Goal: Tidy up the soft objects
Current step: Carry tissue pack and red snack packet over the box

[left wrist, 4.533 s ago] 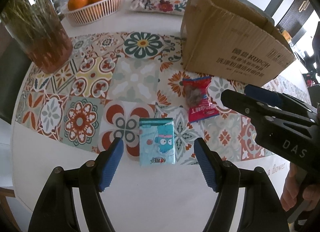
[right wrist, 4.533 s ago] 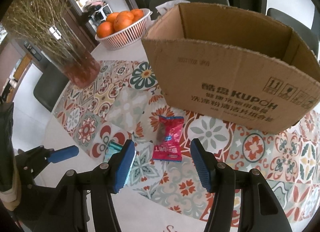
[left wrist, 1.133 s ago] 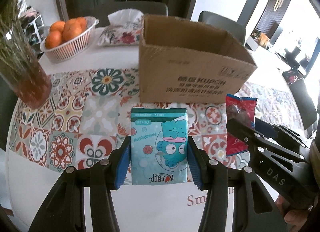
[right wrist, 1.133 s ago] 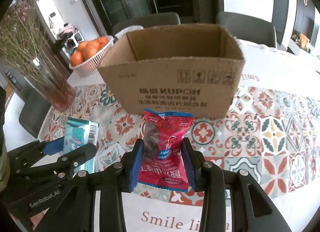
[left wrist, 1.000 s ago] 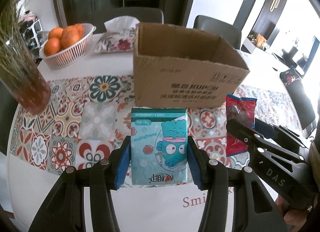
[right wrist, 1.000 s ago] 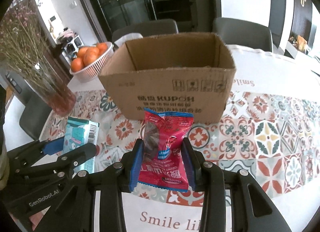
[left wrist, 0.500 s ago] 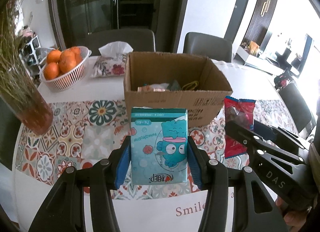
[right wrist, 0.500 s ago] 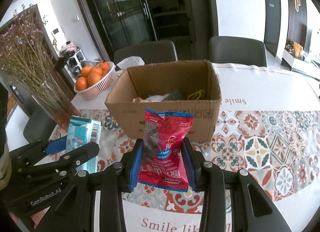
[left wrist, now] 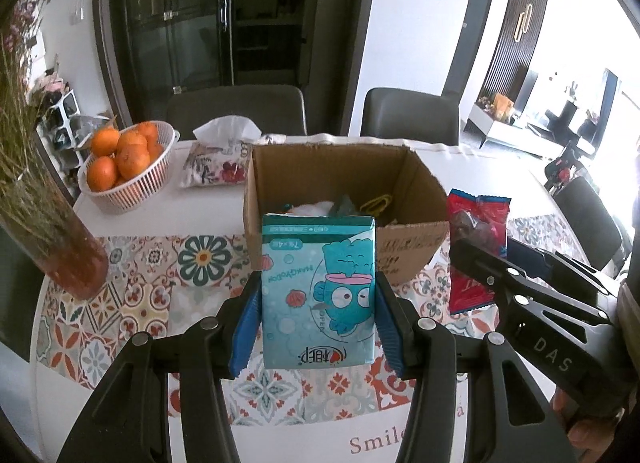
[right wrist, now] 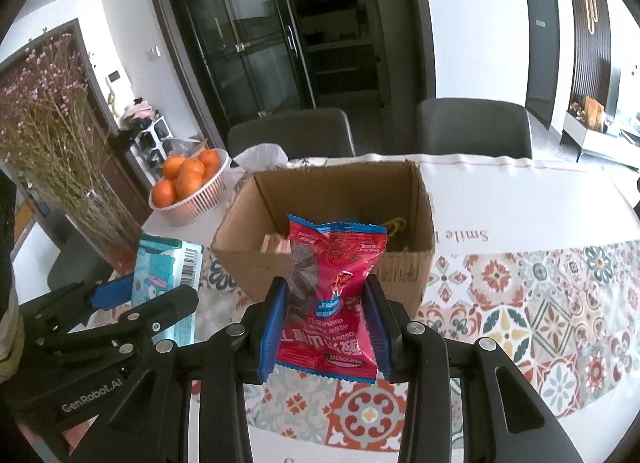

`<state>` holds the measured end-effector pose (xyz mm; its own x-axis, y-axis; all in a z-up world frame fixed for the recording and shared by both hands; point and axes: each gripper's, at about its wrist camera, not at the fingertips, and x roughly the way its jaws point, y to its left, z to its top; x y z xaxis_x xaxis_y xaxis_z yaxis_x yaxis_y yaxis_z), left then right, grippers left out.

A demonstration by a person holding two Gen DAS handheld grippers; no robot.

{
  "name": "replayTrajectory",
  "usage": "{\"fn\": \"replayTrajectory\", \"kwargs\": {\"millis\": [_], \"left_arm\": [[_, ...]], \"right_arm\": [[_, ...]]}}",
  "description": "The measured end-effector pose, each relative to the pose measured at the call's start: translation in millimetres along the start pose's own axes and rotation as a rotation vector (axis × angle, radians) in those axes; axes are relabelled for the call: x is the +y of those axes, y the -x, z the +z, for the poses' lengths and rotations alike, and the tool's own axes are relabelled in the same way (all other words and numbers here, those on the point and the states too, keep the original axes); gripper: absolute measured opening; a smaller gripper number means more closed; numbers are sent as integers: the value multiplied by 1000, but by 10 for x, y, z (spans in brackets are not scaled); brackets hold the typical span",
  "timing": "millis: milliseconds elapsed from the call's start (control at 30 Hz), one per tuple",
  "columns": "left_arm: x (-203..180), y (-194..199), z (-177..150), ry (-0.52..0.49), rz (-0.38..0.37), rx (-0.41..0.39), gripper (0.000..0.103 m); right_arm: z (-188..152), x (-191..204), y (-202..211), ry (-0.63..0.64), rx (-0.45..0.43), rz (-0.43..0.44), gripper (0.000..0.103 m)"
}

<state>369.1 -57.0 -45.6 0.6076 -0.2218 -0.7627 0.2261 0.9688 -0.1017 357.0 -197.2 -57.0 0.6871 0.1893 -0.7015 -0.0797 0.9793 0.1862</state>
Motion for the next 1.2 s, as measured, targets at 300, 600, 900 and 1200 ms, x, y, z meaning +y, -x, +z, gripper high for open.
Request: {"fn": "replayTrajectory", "kwargs": {"millis": [300,600,900,1200], "left_arm": [[-26,34,224,-16,4,-47,52],[-16,-38,441,-17,0,-64,52],[1,-271,673,-22,14,-51,52],[28,-535,809,-30,30,-18,52]], "right_arm": [[212,9,31,12,-42,-4,39],[434,-17,-30,22,-68,-11,40],[613,-95,-252,18,-54,-12,40],[733,-176,-544,17,-5,-13,40]]}}
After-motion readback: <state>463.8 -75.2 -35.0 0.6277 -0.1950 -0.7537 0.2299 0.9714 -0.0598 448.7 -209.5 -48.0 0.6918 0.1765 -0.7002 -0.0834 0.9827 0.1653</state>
